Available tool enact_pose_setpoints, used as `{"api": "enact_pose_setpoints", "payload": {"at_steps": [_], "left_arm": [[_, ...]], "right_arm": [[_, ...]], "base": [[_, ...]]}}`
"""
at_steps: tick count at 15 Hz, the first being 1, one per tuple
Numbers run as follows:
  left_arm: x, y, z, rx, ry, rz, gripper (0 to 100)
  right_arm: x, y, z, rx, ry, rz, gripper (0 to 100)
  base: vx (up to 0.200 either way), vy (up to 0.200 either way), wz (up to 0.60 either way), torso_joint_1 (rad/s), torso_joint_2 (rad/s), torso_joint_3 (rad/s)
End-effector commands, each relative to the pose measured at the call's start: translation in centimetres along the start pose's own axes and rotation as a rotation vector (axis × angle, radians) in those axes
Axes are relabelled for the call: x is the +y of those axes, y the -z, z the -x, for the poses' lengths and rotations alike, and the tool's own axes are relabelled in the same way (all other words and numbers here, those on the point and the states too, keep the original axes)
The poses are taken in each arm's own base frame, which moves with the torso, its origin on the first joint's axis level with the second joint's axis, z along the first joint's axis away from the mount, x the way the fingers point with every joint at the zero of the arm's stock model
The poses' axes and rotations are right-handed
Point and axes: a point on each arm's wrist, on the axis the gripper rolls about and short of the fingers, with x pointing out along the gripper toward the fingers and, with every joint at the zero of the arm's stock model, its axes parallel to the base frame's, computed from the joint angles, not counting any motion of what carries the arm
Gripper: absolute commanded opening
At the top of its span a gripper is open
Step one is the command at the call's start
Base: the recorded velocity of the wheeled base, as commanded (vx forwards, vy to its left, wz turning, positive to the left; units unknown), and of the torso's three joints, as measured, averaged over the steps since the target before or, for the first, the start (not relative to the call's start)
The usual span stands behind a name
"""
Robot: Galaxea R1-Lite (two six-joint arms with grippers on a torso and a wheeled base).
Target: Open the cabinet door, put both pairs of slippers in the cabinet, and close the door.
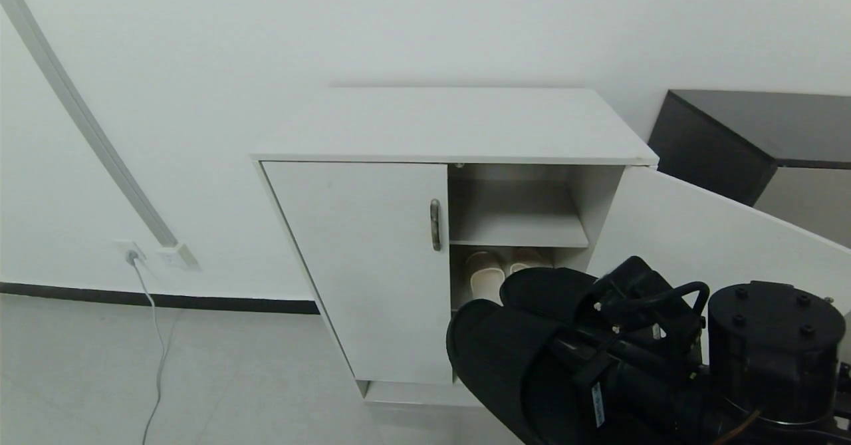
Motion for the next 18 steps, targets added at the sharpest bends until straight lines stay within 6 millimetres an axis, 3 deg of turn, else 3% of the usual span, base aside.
{"api": "enact_pose_setpoints", "payload": {"at_steps": [1, 11, 18], "left_arm": [[0.00, 0.00, 0.00, 0.000, 0.000, 0.000, 0], [0.00, 0.00, 0.00, 0.000, 0.000, 0.001, 0], [0.00, 0.00, 0.00, 0.000, 0.000, 0.001, 0]], "right_arm": [[0.01, 0.15, -0.02, 0.006, 0.000, 0.003, 0], [0.01, 0.35, -0.01, 0.013, -0.001, 0.003, 0], [0.07, 0.73, 0.03, 0.009, -0.037, 0.005, 0]], "base": [[0.000, 0.000, 0.00, -0.173, 0.49, 0.315], [0.000, 0.000, 0.00, -0.135, 0.47, 0.332], [0.000, 0.000, 0.00, -0.040, 0.40, 0.366]]}}
